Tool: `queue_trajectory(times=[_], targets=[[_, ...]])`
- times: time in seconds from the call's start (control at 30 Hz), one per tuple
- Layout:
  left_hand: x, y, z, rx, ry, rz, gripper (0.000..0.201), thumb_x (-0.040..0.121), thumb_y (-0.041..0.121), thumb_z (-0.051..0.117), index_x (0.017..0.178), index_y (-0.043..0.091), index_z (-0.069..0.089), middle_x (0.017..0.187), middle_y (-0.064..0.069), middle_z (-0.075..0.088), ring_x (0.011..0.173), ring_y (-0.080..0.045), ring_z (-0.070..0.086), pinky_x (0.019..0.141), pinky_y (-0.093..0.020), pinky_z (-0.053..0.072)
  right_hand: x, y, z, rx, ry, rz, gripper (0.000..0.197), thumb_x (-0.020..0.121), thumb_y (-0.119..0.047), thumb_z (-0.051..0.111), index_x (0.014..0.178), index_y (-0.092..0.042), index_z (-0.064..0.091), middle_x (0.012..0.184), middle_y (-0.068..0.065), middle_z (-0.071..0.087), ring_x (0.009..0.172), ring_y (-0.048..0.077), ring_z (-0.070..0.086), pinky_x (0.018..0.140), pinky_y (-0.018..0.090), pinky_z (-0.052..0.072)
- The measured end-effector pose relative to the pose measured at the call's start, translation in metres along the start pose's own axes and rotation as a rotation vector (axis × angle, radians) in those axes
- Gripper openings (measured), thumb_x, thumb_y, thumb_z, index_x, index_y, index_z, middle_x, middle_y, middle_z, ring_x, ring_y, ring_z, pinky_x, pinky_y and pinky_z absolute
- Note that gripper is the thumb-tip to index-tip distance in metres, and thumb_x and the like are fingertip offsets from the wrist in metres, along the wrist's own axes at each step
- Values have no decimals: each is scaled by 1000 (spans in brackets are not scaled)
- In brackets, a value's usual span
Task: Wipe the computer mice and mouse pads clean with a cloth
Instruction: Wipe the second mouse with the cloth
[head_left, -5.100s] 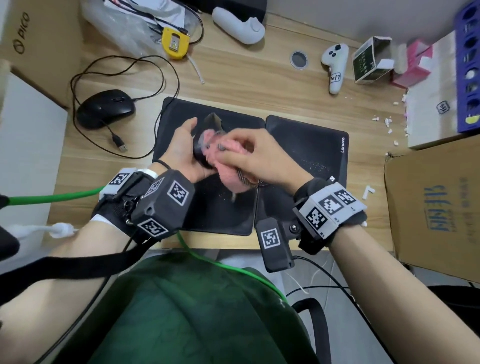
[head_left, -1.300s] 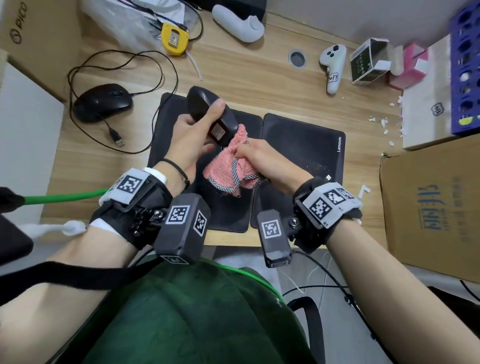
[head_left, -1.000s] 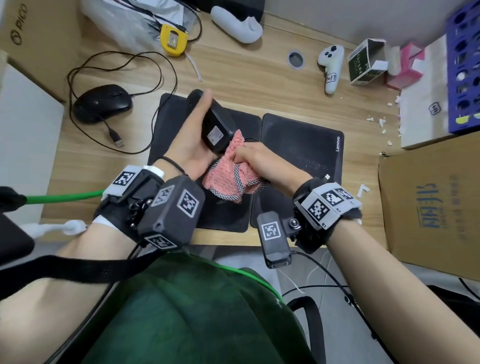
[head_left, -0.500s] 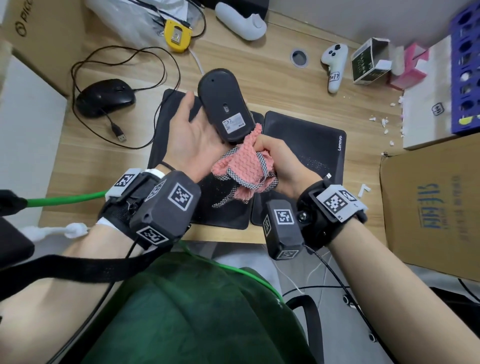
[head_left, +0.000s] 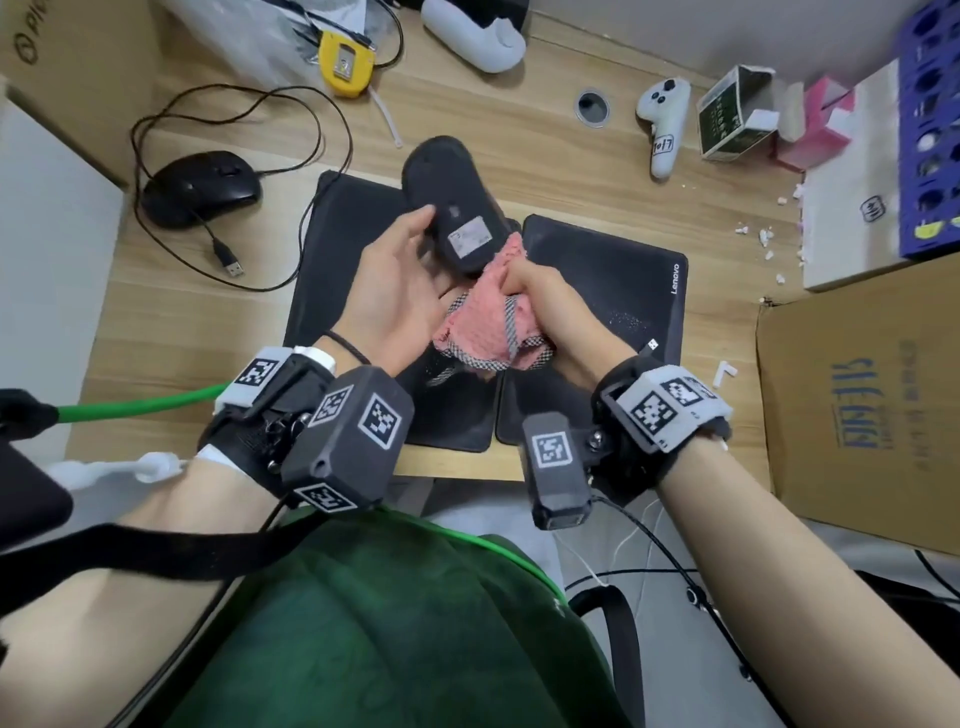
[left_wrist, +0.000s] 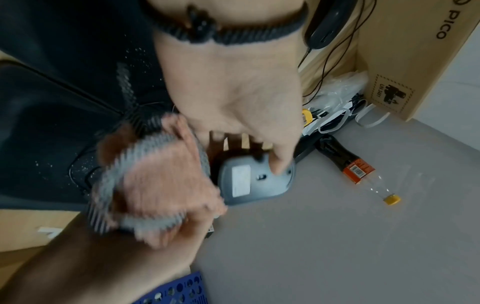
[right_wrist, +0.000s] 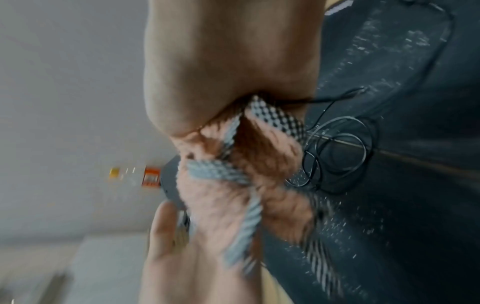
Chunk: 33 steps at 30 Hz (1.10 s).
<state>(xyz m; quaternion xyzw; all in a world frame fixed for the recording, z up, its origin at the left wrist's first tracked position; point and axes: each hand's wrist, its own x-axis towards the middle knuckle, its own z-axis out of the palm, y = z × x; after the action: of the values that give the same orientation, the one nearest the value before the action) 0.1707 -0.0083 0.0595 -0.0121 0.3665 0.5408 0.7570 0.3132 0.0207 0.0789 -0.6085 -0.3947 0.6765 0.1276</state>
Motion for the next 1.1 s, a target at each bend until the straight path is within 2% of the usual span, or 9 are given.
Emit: queue_trajectory(times=[0.07, 0.13, 0.23, 0.3, 0.4, 0.5, 0.7, 0.9, 1.1], targets=[[-1, -2, 2, 5, -112, 6, 62, 91, 28, 58, 145, 7, 35, 146, -21, 40, 134, -37, 41, 113, -49, 31, -3, 3, -4, 316, -129, 114, 12, 71, -14, 43, 83, -16, 40, 76, 15, 38, 68, 31, 49, 62, 41, 47], [-5, -4, 10, 23, -166, 11, 75, 83, 32, 70, 144, 5, 36, 144, -22, 42, 131, -39, 43, 111, -48, 34, -10, 6, -4, 442, -197, 134, 7, 78, -8, 34, 82, -12, 38, 73, 12, 41, 56, 27, 56, 51, 37, 53], [-14, -5, 31, 95, -91, -2, 54, 87, 56, 52, 100, 8, 73, 97, -10, 71, 87, -24, 68, 84, -35, 55, -17, 10, -4, 300, -237, 117, 4, 71, -8, 44, 73, -11, 45, 69, 8, 43, 55, 18, 46, 55, 29, 41], [-11, -8, 34, 95, -13, 24, 65, 91, 65, 34, 81, 12, 72, 75, -2, 65, 66, -17, 63, 67, -28, 55, -15, 10, -9, -22, -176, 64, 4, 78, -11, 50, 80, -12, 53, 69, 6, 53, 57, 16, 51, 57, 29, 39], [0, -6, 29, 82, 111, 95, 71, 89, 71, 21, 103, 13, 59, 81, -2, 57, 69, -16, 57, 68, -27, 52, -9, 7, -29, -337, 139, -121, 4, 86, -17, 56, 89, -14, 56, 74, 2, 64, 62, 10, 62, 69, 29, 52], [6, -3, 25, -25, 176, 22, 72, 90, 71, 24, 113, 12, 57, 91, -8, 61, 72, -22, 61, 72, -31, 51, -11, -1, -41, -467, 447, -354, 21, 86, -28, 58, 95, -8, 59, 78, -3, 63, 75, 14, 57, 82, 35, 49], [1, 0, 23, 70, 99, -47, 71, 94, 66, 23, 116, 11, 62, 116, -15, 68, 102, -28, 67, 82, -40, 56, -11, -20, -9, -762, 283, -693, 30, 85, -33, 61, 111, -17, 60, 103, -6, 60, 99, 14, 54, 83, 28, 39], [-6, 2, 20, 436, 121, -49, 55, 96, 60, 30, 103, 19, 66, 85, -1, 73, 66, -10, 70, 49, -18, 50, -10, -22, 0, -834, 171, -677, 31, 85, -38, 63, 107, -20, 53, 94, -12, 57, 94, 20, 57, 82, 38, 45], [-7, 10, 11, 507, 39, -49, 49, 98, 54, 34, 113, 21, 67, 111, -2, 71, 100, -17, 69, 86, -32, 54, 0, -27, 7, -677, 383, -518, 27, 87, -42, 57, 73, -30, 37, 75, -9, 52, 93, 30, 56, 80, 39, 44]])
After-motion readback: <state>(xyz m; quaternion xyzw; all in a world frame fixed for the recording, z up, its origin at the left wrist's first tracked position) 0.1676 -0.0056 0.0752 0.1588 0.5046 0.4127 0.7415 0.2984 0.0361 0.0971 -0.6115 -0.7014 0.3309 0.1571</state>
